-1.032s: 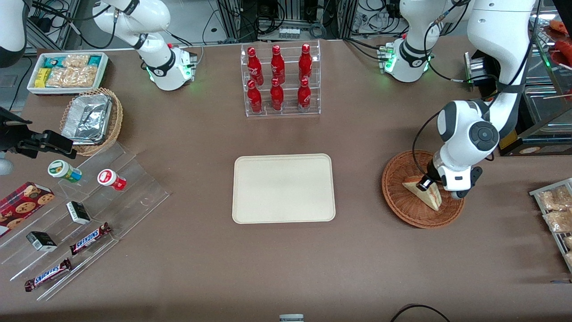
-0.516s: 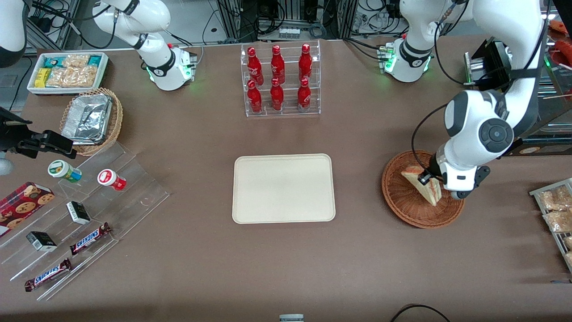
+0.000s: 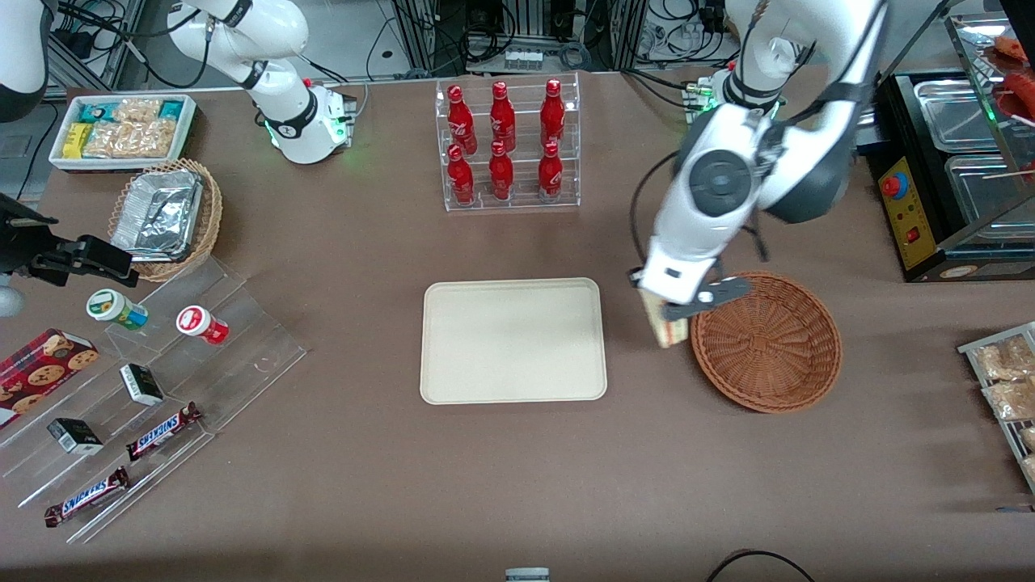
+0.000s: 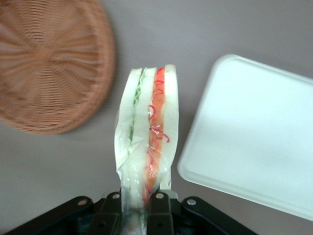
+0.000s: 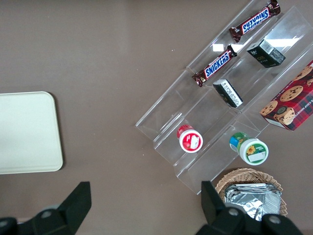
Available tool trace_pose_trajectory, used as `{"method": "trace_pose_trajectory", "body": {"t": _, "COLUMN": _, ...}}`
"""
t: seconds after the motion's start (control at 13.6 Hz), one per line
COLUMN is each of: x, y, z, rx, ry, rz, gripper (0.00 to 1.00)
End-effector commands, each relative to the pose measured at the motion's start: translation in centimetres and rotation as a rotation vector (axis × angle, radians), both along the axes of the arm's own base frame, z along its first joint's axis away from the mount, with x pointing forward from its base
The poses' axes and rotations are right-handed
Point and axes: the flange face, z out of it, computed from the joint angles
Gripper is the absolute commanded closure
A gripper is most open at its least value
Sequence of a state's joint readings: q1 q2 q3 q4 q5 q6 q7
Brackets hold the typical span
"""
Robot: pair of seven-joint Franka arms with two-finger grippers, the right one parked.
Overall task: Place sandwich from basket to tray
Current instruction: 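Lift the sandwich and carry it over the cream tray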
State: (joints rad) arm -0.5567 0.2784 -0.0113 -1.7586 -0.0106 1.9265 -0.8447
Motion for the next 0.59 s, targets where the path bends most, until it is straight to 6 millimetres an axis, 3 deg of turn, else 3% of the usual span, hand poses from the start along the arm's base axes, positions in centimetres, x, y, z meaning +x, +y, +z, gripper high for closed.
{"method": "trace_pose_trajectory", "body": {"t": 0.0, "x": 1.5, "y": -8.3, "z": -4.7, "rx": 0.006, "ry": 0.011, "rz": -0.049, "gripper": 1.00}}
{"method": "trace_pose_trajectory", "body": {"t": 0.22, "x": 0.1, "y": -14.6, "z": -9.6, "rx": -0.028, "ry": -0.040, "rz": -0.078, "gripper": 1.00}}
{"method": "trace_pose_trajectory", "body": {"t": 0.37, "x": -0.5, "y": -16.6, "z": -12.1, "rx": -0.054, "ry": -0.088, "rz": -0.079, "gripper": 1.00}}
{"method": "trace_pose_trajectory", "body": {"t": 0.52, "x": -0.8, "y": -17.2, "z": -14.0, "rx": -0.059, "ry": -0.091, "rz": -0.104, "gripper": 1.00}}
